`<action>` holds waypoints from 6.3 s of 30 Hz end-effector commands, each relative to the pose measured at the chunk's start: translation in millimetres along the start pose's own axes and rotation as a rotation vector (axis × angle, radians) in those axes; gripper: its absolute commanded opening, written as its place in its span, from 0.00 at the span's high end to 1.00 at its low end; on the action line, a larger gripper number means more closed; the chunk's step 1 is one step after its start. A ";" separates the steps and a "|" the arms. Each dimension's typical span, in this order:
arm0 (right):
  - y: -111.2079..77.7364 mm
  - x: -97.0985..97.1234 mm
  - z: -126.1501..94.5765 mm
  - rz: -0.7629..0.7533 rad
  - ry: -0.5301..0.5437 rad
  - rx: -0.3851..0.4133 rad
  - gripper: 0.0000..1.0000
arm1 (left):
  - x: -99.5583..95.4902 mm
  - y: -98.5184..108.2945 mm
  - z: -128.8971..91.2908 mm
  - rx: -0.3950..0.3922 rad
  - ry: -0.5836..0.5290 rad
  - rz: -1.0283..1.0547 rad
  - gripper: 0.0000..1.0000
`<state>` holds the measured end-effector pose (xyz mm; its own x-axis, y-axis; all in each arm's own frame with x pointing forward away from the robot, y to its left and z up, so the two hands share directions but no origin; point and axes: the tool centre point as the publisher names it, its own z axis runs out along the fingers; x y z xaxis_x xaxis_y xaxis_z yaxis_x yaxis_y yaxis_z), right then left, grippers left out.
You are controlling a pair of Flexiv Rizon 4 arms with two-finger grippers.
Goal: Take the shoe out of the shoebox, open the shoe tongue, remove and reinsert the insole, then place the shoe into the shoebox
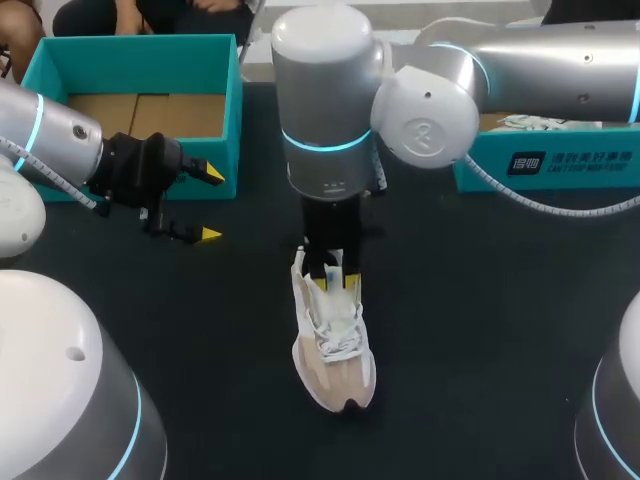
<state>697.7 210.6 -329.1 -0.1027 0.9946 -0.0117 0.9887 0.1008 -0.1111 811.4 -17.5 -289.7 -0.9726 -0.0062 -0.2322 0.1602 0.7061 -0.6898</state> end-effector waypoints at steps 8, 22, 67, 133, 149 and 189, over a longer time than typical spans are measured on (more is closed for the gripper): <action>-3.7 -5.2 -7.9 0.006 0.000 -0.038 0.69 | 0.7 -0.4 0.2 -0.004 0.000 0.000 0.00; 35.1 -1.2 -63.5 -0.632 -0.222 -0.182 0.00 | 0.7 -0.4 0.2 -0.004 0.000 0.000 0.00; 96.4 -12.4 -52.6 -1.195 -0.211 -0.118 0.00 | 0.7 -0.4 0.2 -0.004 0.000 0.000 0.00; 120.1 -38.3 -119.6 -1.205 -0.350 -0.137 1.00 | 0.7 -0.4 0.2 -0.004 0.000 0.000 0.00; 111.1 -52.6 -252.1 -1.236 -0.476 -0.196 1.00 | 0.7 -0.4 0.2 -0.004 0.000 0.000 0.00; 154.0 -229.0 -255.1 -1.303 -0.389 -0.238 1.00 | 0.7 -0.4 0.2 -0.004 0.000 0.000 0.00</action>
<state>905.7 14.2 -91.7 -0.9453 0.1163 -0.3049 0.1732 0.9707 -0.1666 811.4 -17.5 -289.7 -0.9726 -0.0062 -0.2324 0.1603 0.7061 -0.6898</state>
